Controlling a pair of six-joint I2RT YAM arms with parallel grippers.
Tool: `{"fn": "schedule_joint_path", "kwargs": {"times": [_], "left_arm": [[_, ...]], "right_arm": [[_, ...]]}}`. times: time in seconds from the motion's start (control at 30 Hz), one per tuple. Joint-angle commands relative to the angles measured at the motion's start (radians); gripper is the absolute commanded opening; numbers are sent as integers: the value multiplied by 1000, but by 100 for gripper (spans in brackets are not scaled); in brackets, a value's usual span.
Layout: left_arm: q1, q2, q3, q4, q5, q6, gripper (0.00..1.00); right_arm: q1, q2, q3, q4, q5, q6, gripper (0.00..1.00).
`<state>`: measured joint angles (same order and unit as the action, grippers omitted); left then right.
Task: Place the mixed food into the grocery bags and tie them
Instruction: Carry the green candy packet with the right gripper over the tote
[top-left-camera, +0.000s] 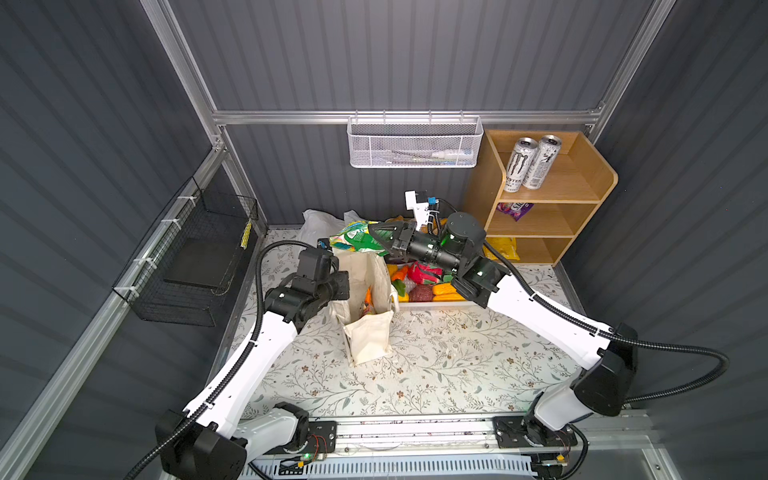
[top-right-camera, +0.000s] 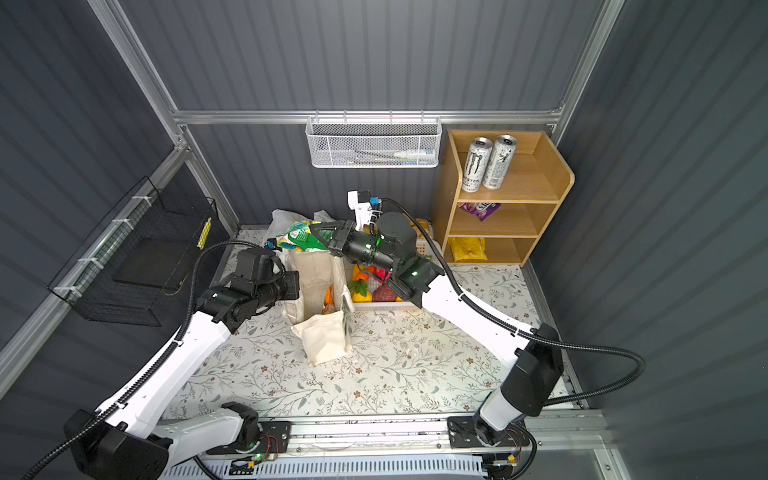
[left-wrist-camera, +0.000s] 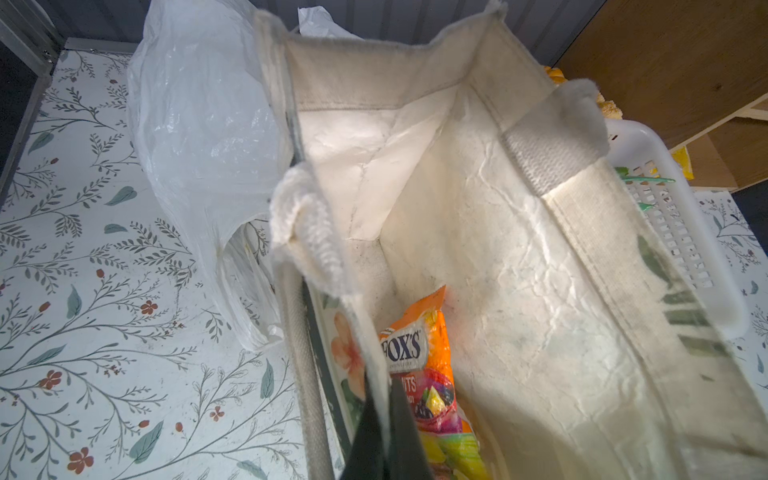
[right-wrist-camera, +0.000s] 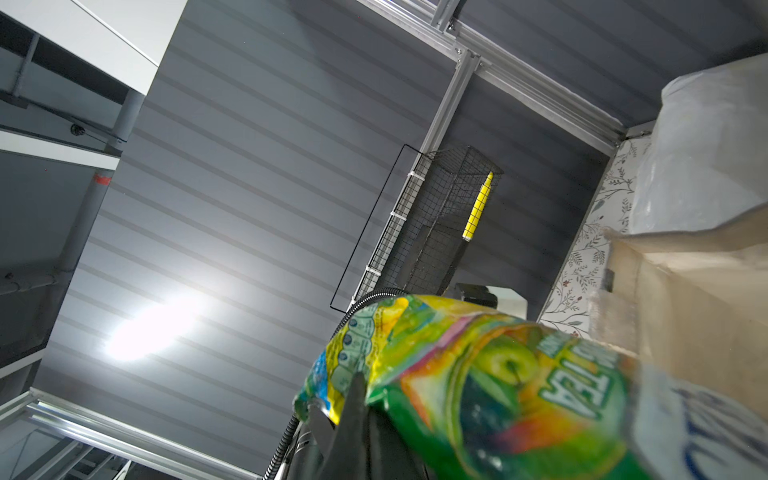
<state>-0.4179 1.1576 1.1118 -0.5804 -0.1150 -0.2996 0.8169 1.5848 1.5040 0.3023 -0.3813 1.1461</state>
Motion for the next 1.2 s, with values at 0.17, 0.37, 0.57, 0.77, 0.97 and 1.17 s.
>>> {"fn": "schedule_joint_path", "kwargs": {"times": [0.17,0.37,0.57,0.77,0.97,1.17], "left_arm": [[1,-30,-22,8,5,-3,0],[0,-36,-22,6,0,2,0],[1,-33,-22,11,0,2,0],[0,-28,-18,3,-3,5,0],[1,-30,-9,-6,-5,10,0],[1,-24,-7,-4,-6,10,0]], "right_arm": [[49,65,18,37,139,12,0],[57,86,-18,-20,162,15,4],[56,62,-60,-63,141,15,47],[40,24,-71,-92,58,11,55],[13,-34,-106,-155,-47,6,64],[1,-91,-182,-180,-75,-4,68]]}}
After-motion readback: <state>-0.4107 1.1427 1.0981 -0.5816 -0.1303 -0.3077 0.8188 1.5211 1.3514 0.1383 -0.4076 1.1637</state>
